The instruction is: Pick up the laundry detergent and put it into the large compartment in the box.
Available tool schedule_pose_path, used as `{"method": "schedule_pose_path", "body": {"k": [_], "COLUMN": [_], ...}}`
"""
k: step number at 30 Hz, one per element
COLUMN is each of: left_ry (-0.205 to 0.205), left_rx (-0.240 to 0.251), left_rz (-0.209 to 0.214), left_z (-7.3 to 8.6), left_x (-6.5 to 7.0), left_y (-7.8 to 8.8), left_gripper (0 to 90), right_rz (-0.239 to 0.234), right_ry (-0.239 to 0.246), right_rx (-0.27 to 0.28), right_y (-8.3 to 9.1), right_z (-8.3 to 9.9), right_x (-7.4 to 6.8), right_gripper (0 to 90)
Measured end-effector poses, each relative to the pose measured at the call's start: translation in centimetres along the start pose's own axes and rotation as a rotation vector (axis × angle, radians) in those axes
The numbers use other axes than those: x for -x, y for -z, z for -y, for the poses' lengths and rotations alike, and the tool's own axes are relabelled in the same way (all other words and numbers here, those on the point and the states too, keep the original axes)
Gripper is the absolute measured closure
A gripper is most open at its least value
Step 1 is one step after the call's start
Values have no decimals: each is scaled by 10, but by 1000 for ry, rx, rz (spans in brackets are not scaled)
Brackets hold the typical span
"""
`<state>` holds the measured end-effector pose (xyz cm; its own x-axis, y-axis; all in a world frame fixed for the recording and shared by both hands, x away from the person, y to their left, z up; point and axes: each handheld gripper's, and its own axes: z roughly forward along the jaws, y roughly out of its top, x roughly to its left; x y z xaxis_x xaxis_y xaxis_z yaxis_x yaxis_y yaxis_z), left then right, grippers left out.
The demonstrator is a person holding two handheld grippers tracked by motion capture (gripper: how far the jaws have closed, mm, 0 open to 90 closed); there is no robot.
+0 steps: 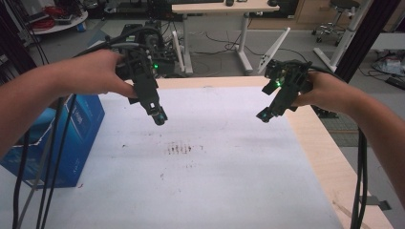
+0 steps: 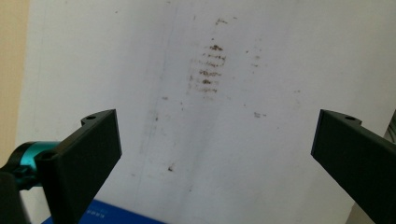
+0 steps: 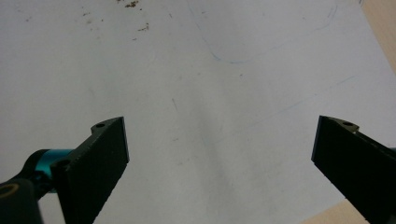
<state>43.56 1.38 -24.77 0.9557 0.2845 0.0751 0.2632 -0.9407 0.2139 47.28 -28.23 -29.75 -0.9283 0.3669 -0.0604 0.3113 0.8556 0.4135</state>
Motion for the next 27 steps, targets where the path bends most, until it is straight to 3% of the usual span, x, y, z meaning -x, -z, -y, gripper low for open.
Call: {"method": "schedule_pose_path", "body": {"k": [17,27], "left_ry": [-10,5], "left_rx": [-4,2], "left_rz": [13,19], "left_z": [-1,4], "left_x": [1,-2], "left_y": [-11,-15], "left_gripper": [16,17], "right_rz": [-7,-10], "right_ry": [13,14], "right_rx": [-11,-13], "right_y": [-5,-7], "right_z": [-4,-6], "right_x": [-3,-5], "right_gripper": [30,30]}}
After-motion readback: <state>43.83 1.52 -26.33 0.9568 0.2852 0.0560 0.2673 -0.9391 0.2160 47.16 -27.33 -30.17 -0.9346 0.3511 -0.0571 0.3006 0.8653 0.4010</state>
